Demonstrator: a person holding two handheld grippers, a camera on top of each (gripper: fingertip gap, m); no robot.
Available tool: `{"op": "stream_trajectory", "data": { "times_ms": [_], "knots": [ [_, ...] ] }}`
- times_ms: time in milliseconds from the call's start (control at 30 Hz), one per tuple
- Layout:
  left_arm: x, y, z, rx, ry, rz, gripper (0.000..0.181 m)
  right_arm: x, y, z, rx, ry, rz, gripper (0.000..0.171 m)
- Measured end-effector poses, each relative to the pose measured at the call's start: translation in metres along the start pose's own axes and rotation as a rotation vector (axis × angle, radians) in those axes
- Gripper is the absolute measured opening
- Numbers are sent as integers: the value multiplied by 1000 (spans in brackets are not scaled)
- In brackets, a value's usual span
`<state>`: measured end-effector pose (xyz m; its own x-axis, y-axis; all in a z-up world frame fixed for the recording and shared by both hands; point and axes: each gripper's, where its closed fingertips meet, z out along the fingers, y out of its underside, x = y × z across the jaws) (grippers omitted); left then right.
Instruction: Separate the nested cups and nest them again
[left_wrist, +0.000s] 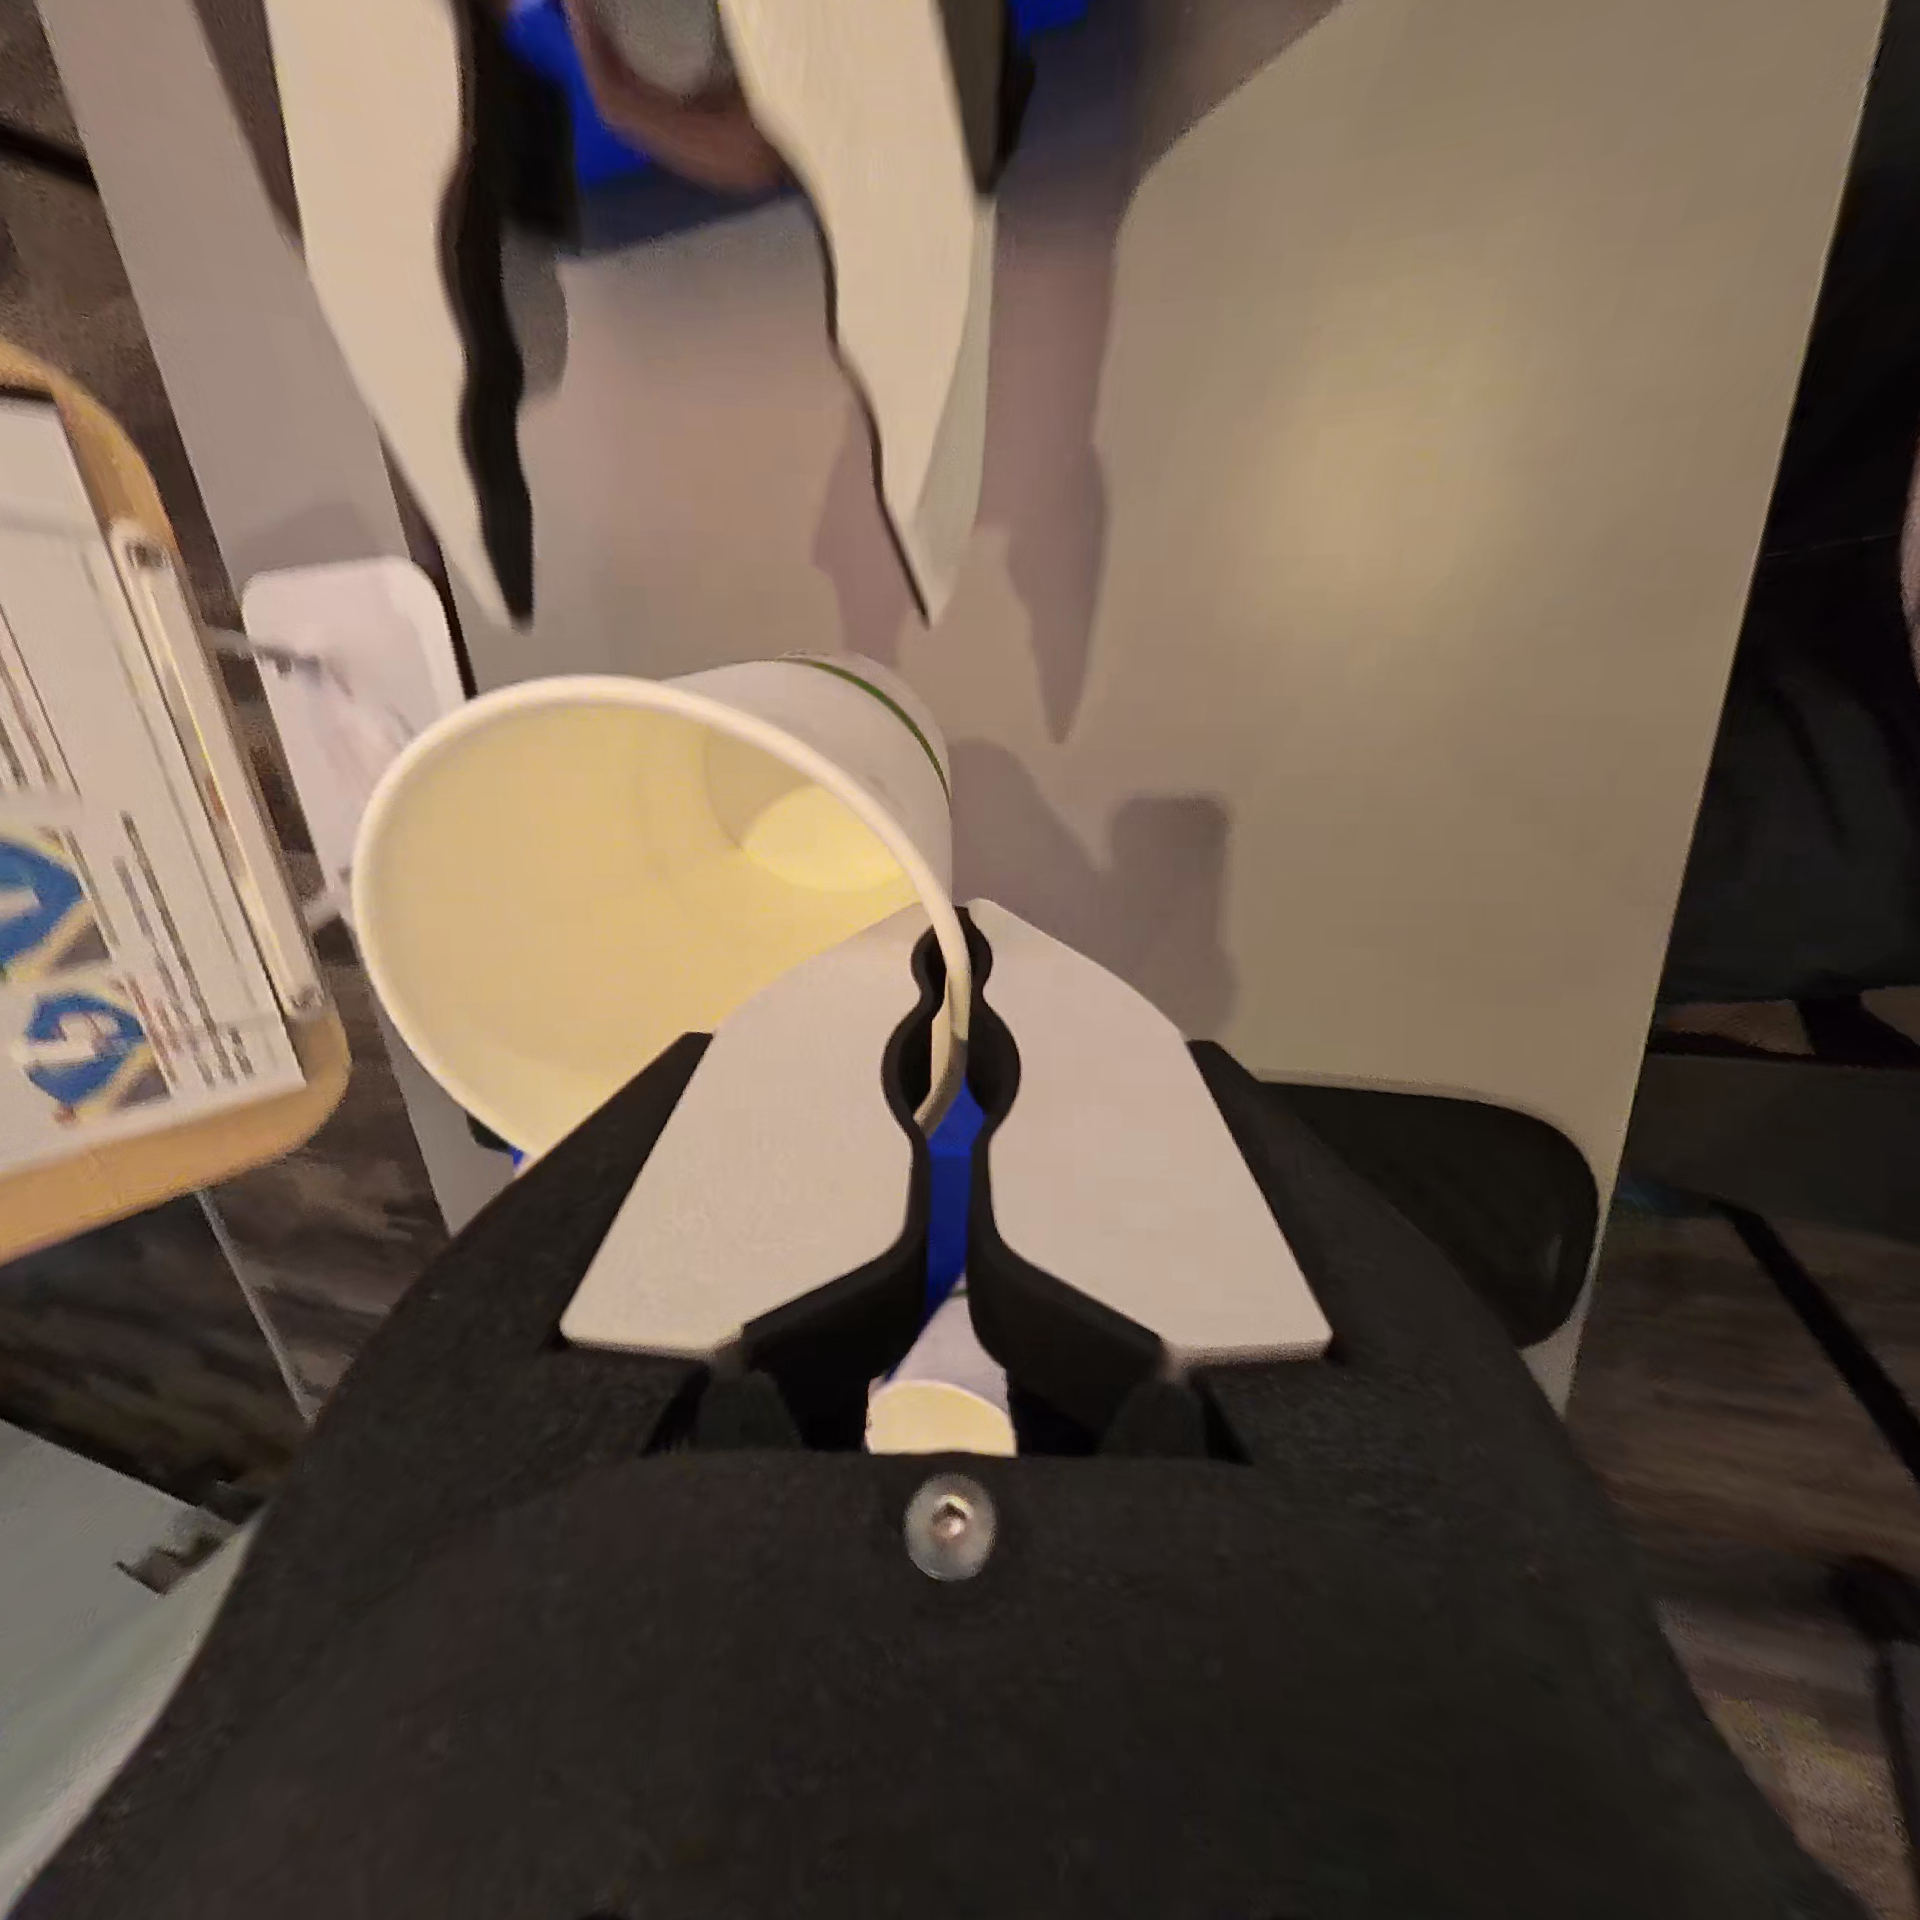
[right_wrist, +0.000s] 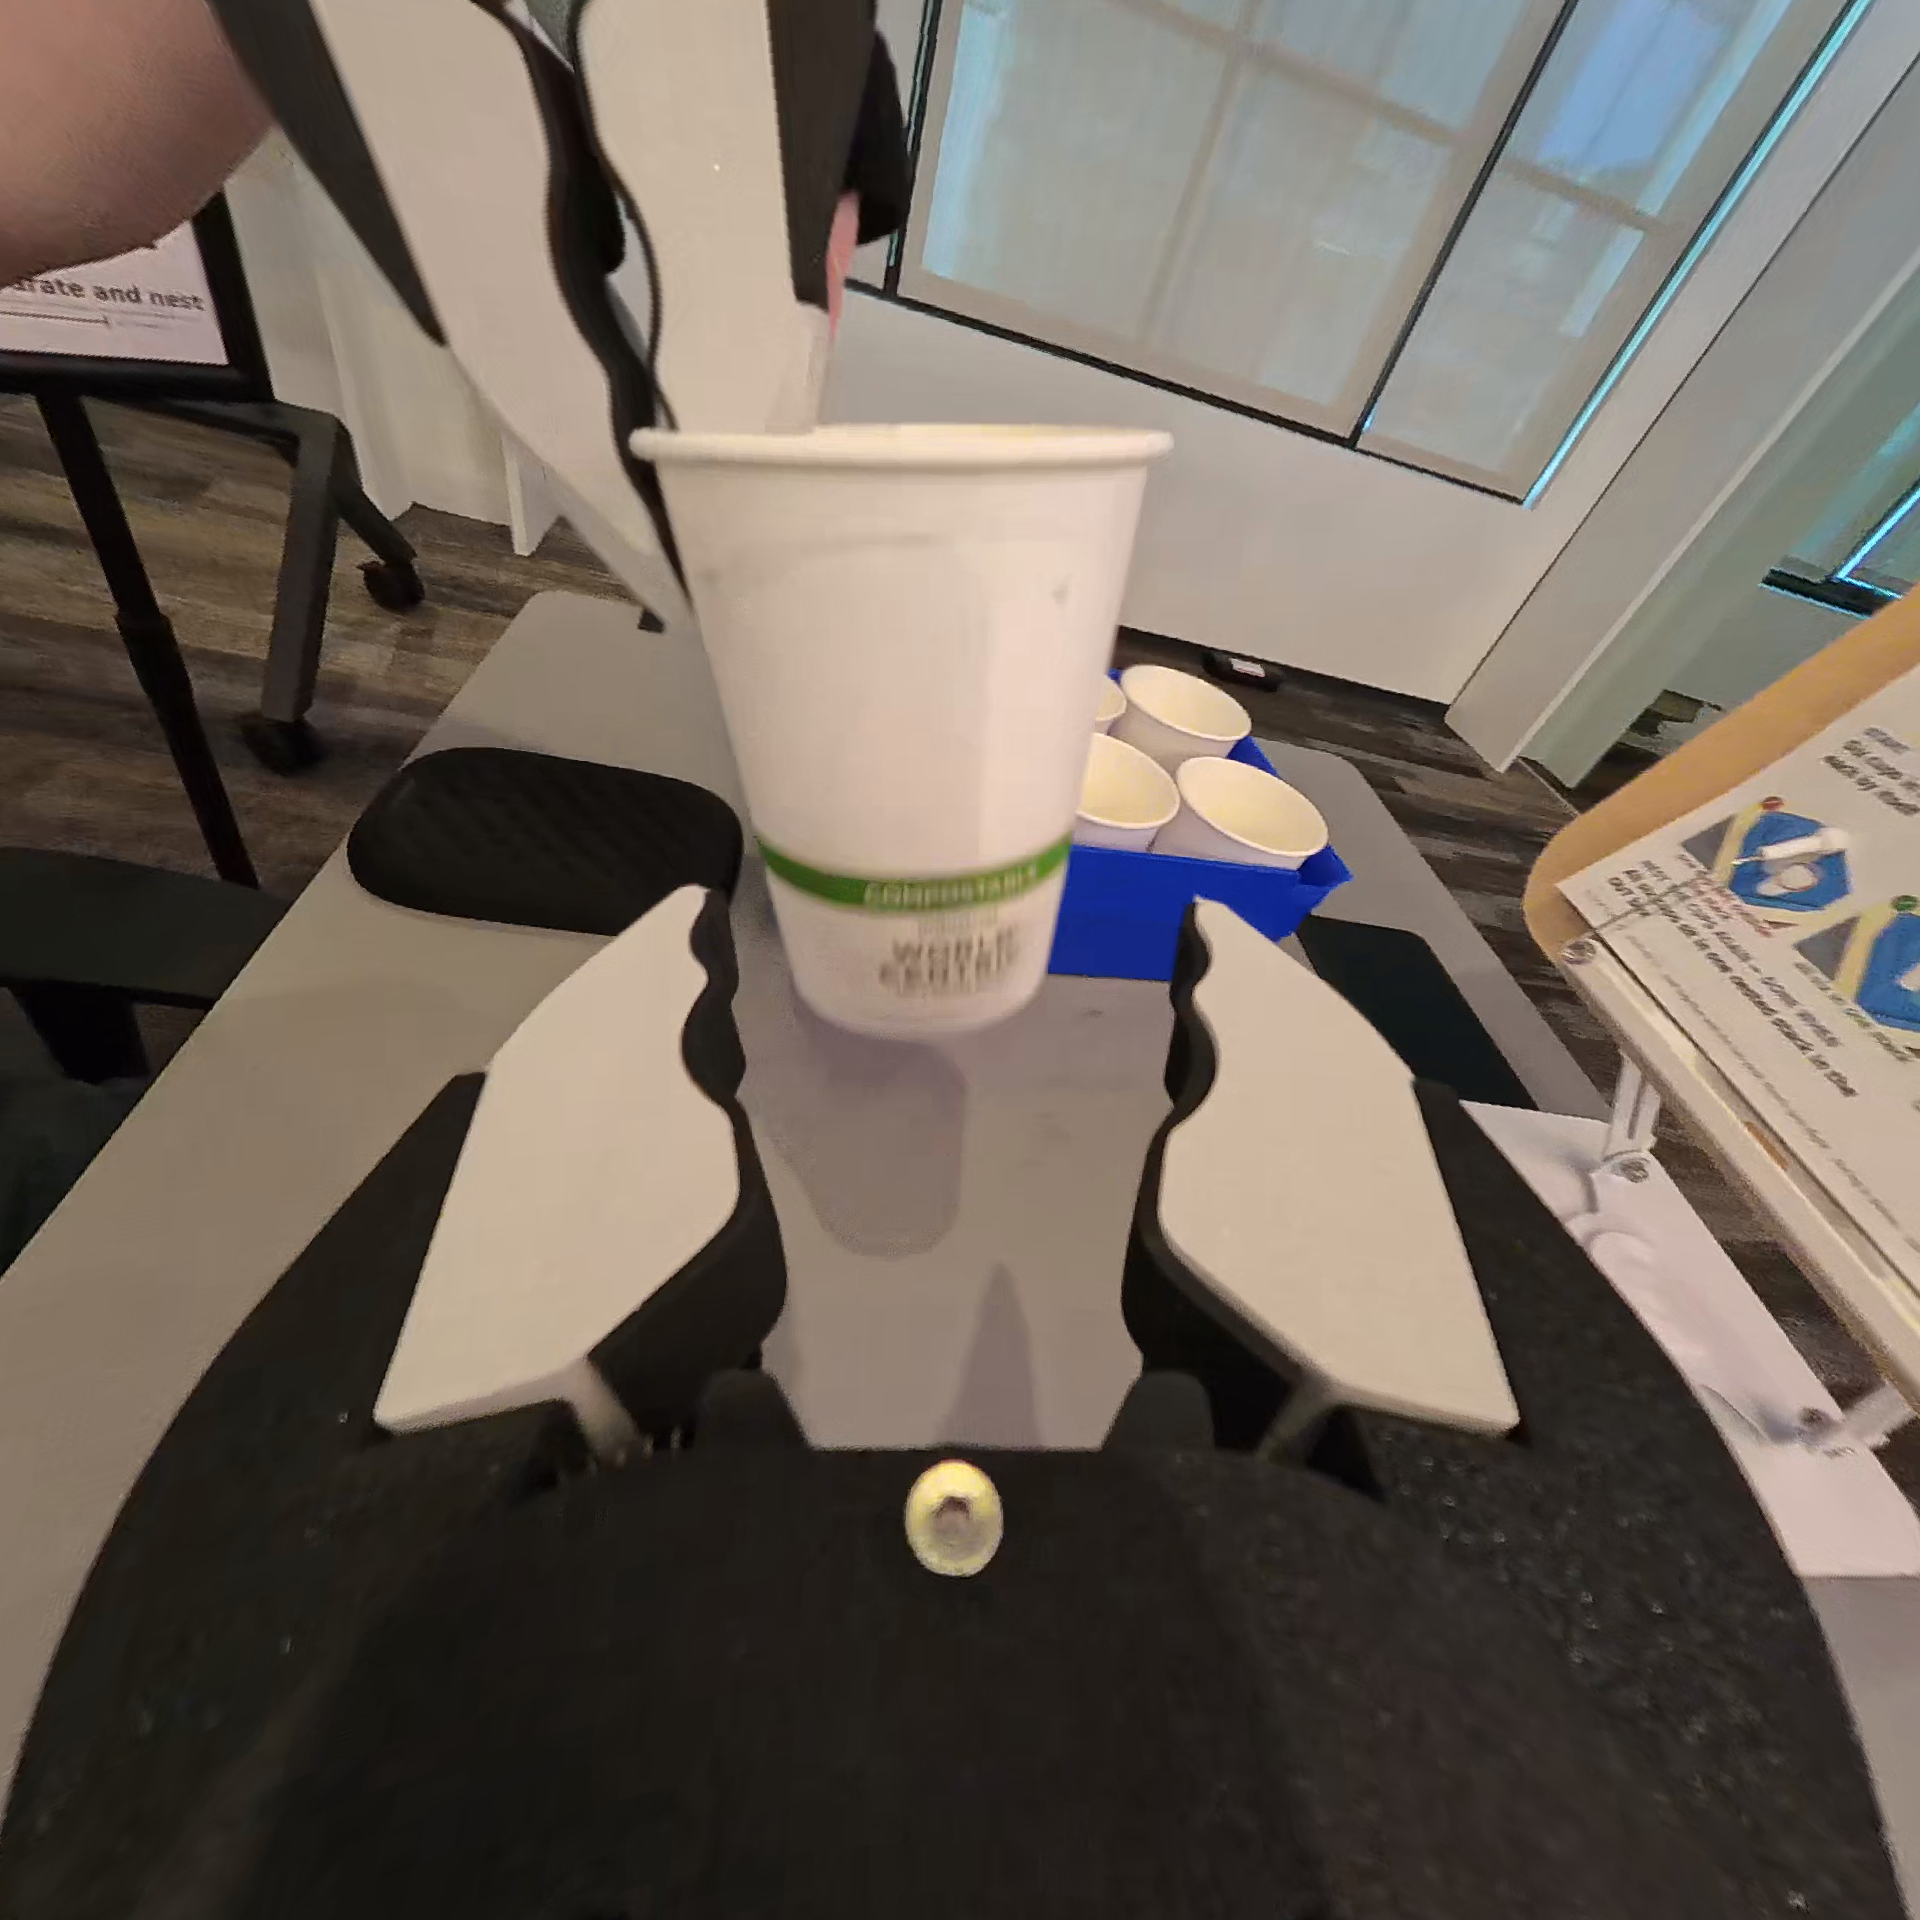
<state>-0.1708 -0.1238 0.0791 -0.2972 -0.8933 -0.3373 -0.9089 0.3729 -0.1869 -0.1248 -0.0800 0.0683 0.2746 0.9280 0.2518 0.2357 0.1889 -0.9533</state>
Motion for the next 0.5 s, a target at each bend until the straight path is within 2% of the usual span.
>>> {"op": "stream_trajectory", "data": {
  "times_ms": [167, 500],
  "knots": [
    [6, -31, 13, -10, 27, 112, 1, -14, -2, 5, 18, -83, 23, 85],
    [7, -41, 16, 2, 47, 126, 1, -19, -5, 1, 50, -143, 37, 85]
  ]
}}
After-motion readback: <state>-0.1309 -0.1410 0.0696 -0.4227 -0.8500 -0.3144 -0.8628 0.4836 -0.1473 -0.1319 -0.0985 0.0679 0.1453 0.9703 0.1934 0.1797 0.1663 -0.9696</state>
